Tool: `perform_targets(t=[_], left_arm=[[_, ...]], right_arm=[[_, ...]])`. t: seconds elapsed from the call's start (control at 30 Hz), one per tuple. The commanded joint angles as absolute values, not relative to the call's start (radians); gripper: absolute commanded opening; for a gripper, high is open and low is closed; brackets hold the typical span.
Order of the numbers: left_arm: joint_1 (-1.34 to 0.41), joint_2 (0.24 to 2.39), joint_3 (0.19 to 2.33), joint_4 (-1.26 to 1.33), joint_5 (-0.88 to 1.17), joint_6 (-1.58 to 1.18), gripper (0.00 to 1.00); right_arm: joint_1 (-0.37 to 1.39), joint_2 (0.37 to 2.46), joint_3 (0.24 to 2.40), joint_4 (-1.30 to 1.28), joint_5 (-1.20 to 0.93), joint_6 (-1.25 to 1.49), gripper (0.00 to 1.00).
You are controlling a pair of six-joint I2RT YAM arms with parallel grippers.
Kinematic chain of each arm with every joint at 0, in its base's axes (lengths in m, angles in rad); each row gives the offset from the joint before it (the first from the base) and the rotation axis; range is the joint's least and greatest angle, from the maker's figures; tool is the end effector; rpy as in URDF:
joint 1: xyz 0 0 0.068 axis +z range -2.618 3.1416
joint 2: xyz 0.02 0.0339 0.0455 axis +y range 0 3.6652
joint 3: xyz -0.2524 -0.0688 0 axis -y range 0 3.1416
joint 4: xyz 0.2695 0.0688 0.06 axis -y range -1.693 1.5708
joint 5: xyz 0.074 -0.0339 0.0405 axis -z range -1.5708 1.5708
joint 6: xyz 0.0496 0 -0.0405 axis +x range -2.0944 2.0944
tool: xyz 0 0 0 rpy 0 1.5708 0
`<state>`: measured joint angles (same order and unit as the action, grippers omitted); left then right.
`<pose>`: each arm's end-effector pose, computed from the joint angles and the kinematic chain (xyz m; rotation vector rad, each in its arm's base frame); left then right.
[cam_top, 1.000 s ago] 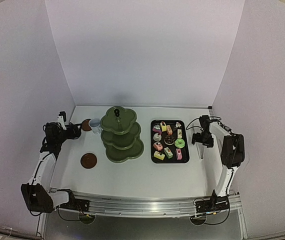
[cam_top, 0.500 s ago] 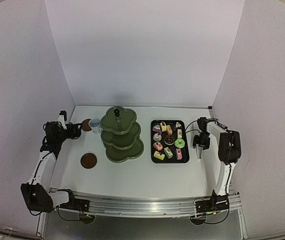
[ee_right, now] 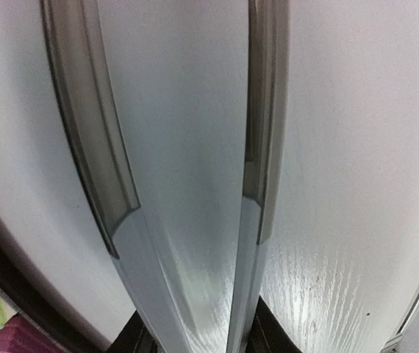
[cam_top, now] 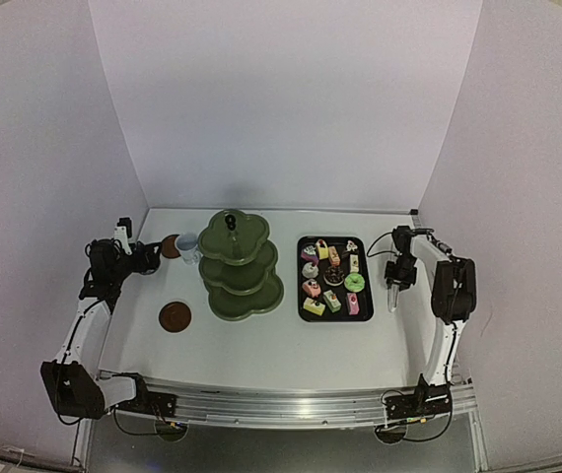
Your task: Serve the afternoon tea
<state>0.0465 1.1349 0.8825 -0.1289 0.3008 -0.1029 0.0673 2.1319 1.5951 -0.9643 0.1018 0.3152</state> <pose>0.3024 -0.0006 0.2879 0.0535 1.9477 -0.3306 0.4246 0.0236 0.1179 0.3826 3.0270 -0.1324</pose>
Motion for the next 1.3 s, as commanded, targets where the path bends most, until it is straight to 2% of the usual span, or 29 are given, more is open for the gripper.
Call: perform_targets(t=[0.0,0.2,0.4,0.63,0.93,1.1,1.27], left_arm=[[0.041,1.131,0.893,-0.071,0.293,-0.081,1.0],[0.04,1.135,0.896,-0.057,0.306,-0.075,1.0],[0.039,1.136,0.897,-0.056,0.324,-0.075,1.0],[0.034,1.14,0.897,-0.049,0.342,-0.075,1.0],[0.032,1.138,0.882,-0.034,0.345,-0.072,1.0],[0.033,1.133,0.883,-0.025,0.348,-0.072,1.0],[0.032,1.129,0.888,-0.02,0.345,-0.07,1.0]], right_arm=[[0.065,2.064,1.759,-1.156,0.025,0.335,0.34],[0.065,2.068,1.94,-1.387,-0.005,0.337,0.34],[0.065,2.086,2.087,-1.559,-0.162,0.329,0.35],[0.065,2.071,2.15,-1.609,-0.167,0.322,0.35],[0.104,1.985,2.153,-1.588,-0.048,0.349,0.31],[0.244,1.875,2.072,-1.549,0.056,0.309,0.3],[0.4,1.744,1.9,-1.549,0.134,0.36,0.3]])
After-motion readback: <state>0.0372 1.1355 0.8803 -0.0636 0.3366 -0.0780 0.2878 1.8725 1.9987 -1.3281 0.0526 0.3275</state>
